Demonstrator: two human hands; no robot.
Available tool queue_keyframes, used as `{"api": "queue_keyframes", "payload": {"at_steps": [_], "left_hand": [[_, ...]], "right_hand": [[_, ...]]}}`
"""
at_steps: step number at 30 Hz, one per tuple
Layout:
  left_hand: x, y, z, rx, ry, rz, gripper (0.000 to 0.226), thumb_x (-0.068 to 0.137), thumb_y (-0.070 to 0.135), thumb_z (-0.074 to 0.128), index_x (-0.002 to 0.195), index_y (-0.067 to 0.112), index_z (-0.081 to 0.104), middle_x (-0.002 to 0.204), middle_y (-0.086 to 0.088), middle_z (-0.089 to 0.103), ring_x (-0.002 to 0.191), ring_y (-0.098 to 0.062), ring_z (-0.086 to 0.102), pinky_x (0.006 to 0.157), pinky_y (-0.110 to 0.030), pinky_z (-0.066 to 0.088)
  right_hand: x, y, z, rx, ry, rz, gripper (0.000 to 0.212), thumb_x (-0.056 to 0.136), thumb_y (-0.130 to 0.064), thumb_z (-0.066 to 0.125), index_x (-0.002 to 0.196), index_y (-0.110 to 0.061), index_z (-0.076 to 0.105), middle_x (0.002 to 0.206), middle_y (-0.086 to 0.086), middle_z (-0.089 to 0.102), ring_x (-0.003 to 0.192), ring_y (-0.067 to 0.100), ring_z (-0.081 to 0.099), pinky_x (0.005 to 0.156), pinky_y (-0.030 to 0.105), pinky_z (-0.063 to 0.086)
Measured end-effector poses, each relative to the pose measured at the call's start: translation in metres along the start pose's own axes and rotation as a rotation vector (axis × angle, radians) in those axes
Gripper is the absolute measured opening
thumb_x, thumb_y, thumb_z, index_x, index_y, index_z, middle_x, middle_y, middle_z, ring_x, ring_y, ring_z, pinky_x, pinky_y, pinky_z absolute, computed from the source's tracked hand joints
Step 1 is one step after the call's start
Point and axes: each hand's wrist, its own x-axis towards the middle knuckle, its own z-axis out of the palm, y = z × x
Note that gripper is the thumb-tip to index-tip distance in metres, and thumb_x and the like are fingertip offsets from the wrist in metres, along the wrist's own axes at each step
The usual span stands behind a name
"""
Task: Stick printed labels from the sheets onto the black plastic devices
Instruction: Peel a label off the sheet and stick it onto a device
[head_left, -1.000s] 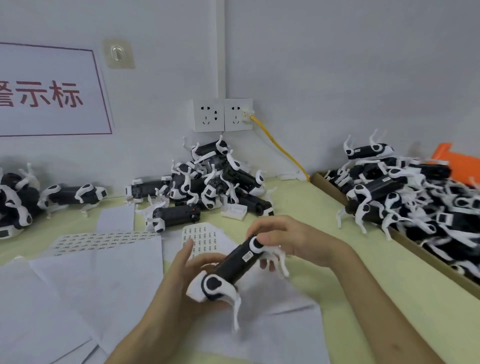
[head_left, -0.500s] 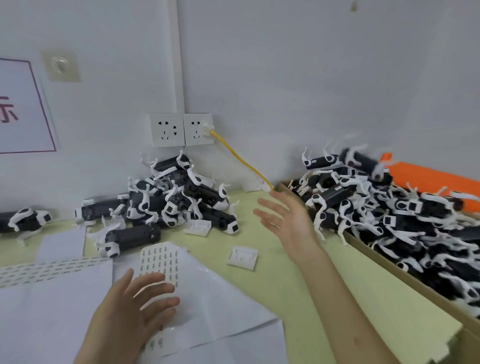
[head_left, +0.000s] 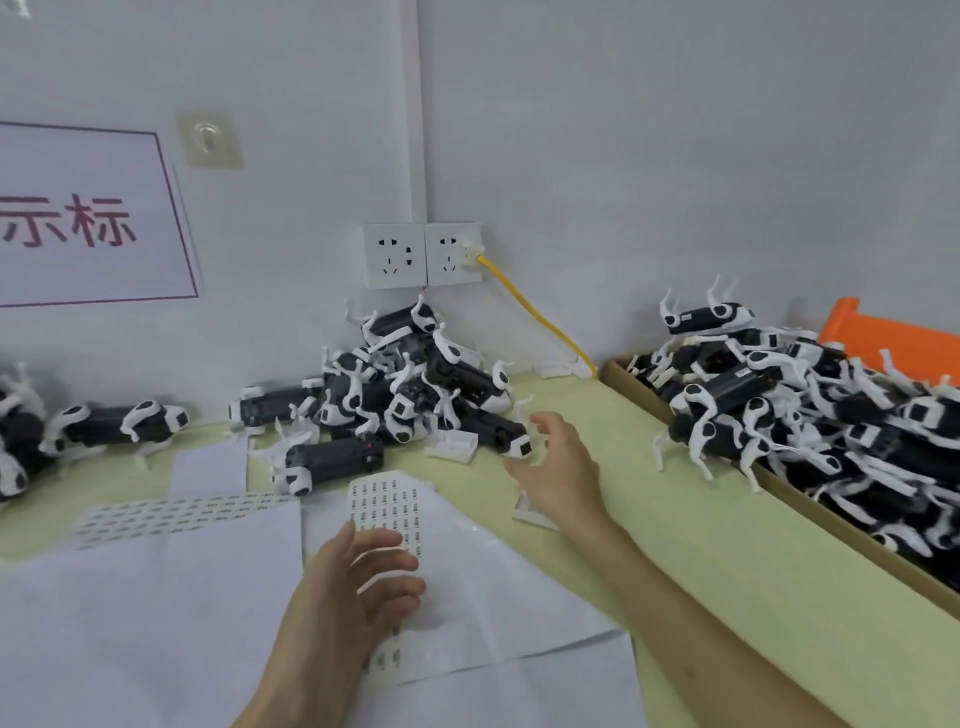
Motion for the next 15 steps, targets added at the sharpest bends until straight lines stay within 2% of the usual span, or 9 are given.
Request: {"api": "queue_keyframes", "payload": {"at_steps": [3,7,9,11,13,15], "left_hand": [[0.001,0.001,0.001,0.005,0.008,-0.018,0.043,0.105,0.033,0.041,0.091,0.0,0.063,0.069,-0.017,0.065,0.051,-0.027,0.064,0.044,-0.027,0.054],[0.002,0.001,0.001,0.005,0.009,-0.032,0.042,0.106,0.031,0.041,0.091,-0.001,0.063,0.069,-0.017,0.065,0.05,-0.028,0.062,0.045,-0.026,0.051],[0.002,0.001,0.002,0.006,0.02,-0.033,0.042,0.106,0.03,0.041,0.09,-0.001,0.063,0.067,-0.017,0.064,0.049,-0.027,0.061,0.044,-0.026,0.05],[0.002,0.0,0.002,0.005,0.032,-0.03,0.041,0.106,0.029,0.042,0.09,-0.002,0.063,0.067,-0.017,0.064,0.049,-0.026,0.061,0.043,-0.026,0.05],[0.001,0.0,0.002,0.003,0.031,-0.031,0.04,0.105,0.029,0.043,0.089,-0.002,0.064,0.069,-0.018,0.064,0.05,-0.026,0.061,0.044,-0.028,0.05],[0.0,0.0,0.002,0.0,0.033,-0.028,0.04,0.105,0.029,0.044,0.089,-0.001,0.065,0.071,-0.018,0.064,0.051,-0.026,0.061,0.046,-0.028,0.05]], "right_hand": [[0.021,-0.002,0.006,-0.045,-0.036,0.122,0.059,0.085,-0.038,0.074,0.135,-0.024,0.045,0.13,-0.003,0.057,0.123,0.024,0.054,0.096,0.038,0.031],[0.038,-0.003,0.008,-0.072,-0.089,0.181,0.049,0.083,-0.039,0.074,0.124,-0.025,0.052,0.109,-0.007,0.066,0.117,0.024,0.06,0.102,0.038,0.039],[0.038,-0.007,0.009,-0.143,-0.05,0.173,0.051,0.082,-0.037,0.074,0.126,-0.024,0.051,0.117,-0.003,0.061,0.12,0.025,0.056,0.098,0.038,0.036],[0.032,-0.013,0.012,-0.229,0.078,0.069,0.047,0.081,-0.033,0.074,0.122,-0.023,0.053,0.117,0.0,0.057,0.117,0.026,0.053,0.093,0.039,0.033],[0.023,-0.026,0.018,-0.2,0.156,-0.099,0.032,0.081,-0.027,0.073,0.11,-0.023,0.059,0.105,-0.004,0.058,0.106,0.023,0.054,0.089,0.037,0.034],[0.014,-0.046,0.028,-0.084,0.052,-0.256,0.022,0.083,-0.023,0.073,0.103,-0.023,0.063,0.095,-0.007,0.06,0.094,0.02,0.057,0.083,0.035,0.041]]}}
